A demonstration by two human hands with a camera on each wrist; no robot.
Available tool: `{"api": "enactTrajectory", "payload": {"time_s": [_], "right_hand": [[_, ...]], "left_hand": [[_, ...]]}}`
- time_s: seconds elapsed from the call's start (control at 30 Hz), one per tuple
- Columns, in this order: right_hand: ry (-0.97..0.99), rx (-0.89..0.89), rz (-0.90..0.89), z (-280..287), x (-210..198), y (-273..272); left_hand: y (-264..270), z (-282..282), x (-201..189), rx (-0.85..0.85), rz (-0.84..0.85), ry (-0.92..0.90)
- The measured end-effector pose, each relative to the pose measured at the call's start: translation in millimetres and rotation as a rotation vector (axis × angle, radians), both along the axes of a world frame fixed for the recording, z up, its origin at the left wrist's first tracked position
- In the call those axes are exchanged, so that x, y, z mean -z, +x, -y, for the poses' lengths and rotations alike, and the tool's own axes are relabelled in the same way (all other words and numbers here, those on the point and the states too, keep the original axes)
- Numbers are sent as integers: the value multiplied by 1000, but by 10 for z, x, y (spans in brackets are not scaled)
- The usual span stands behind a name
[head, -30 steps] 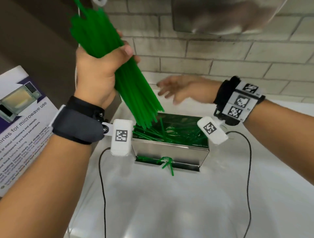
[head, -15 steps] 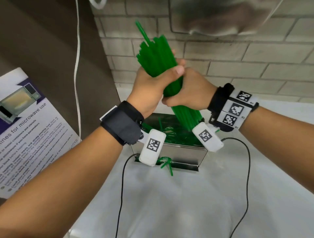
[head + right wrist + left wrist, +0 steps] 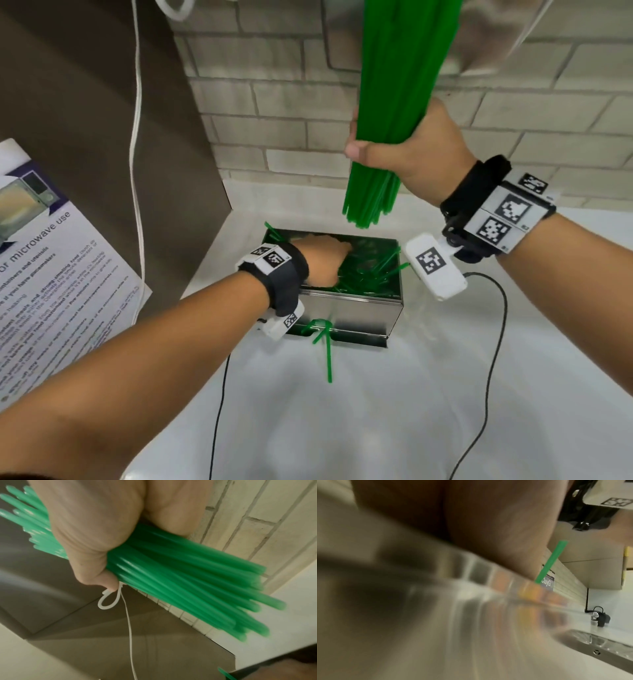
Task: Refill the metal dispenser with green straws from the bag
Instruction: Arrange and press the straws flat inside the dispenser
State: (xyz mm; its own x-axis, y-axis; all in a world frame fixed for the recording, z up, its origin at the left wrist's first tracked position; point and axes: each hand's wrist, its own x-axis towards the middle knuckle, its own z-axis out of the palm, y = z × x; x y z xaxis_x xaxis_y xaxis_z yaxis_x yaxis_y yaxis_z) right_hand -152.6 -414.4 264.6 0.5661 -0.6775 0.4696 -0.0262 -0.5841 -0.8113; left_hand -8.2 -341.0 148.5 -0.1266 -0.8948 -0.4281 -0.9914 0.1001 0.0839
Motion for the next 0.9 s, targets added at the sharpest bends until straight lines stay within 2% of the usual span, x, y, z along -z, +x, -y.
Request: {"api": "enactTrajectory", "payload": {"time_s": [0.13,0.3,0.5,0.63,0.8,0.9], "right_hand": [[36,-12,-88,-14,117,44],[61,-40,-136,-11,190,63],[118,-67,-106,32,206,57],[126,-42,-127,78,258,68],[121,-30,-174,117,315,79],[134,-16,-189,138,352,88]], "left_hand": [[-121,79,98,63,148,109],[-141,86,107,42,133,151],[-112,55,32,65,63,124],[-77,94,-100,66,38,194],[-15,248,-414,71,96,251],[-79,283,-344,130,177,282]]}}
